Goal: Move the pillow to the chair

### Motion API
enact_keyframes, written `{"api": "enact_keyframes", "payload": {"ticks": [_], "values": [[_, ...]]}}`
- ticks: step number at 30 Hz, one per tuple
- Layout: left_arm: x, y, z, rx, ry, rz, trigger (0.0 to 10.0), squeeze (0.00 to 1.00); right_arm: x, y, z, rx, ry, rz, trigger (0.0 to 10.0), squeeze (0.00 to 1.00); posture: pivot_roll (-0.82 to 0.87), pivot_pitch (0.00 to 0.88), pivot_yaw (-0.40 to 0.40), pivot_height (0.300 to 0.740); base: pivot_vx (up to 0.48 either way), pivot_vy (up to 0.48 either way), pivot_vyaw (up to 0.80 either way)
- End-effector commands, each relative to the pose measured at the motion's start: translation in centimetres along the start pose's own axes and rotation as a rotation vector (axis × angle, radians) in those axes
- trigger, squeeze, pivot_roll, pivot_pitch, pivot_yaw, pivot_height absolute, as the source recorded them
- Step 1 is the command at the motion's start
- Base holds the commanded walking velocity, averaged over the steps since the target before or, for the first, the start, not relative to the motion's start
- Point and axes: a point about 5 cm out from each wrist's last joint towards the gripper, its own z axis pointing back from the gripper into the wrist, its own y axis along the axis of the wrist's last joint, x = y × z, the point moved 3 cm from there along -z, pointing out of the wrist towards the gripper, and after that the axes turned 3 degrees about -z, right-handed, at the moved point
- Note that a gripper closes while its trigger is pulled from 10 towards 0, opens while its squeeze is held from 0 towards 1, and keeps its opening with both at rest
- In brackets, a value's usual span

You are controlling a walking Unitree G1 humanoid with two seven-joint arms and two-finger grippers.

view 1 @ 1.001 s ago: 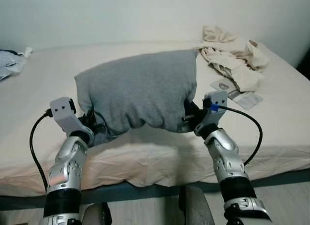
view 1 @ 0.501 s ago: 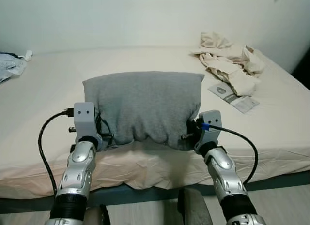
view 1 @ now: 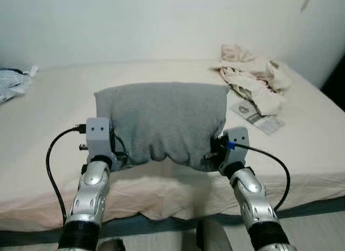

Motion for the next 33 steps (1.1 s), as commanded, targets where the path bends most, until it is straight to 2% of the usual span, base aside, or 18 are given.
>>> {"api": "enact_keyframes", "payload": {"ticks": [1,16,23,33], "values": [[1.1,0.7,0.0,0.036,-0.037,-0.007,10.0,0.0,-1.5,1.0,-0.6,0.042,0.062,0.025,10.0,0.0,-0.04,0.044,-0.019,0.663,0.0,0.0,0.0],[0.6,0.6,0.0,0.03,0.0,0.005,10.0,0.0,-1.0,0.8,-0.7,0.016,0.029,0.06,10.0,0.0,-0.04,0.049,-0.023,0.668,0.0,0.0,0.0],[0.7,0.7,0.1,0.037,-0.003,0.001,10.0,0.0,-1.6,0.7,-0.6,0.012,0.078,0.04,10.0,0.0,-0.04,0.049,-0.02,0.668,0.0,0.0,0.0],[1.0,0.9,0.0,0.049,-0.01,0.01,10.0,0.0,-2.2,0.8,-0.7,0.014,0.09,0.081,10.0,0.0,-0.04,0.047,-0.025,0.698,0.0,0.0,0.0]]}}
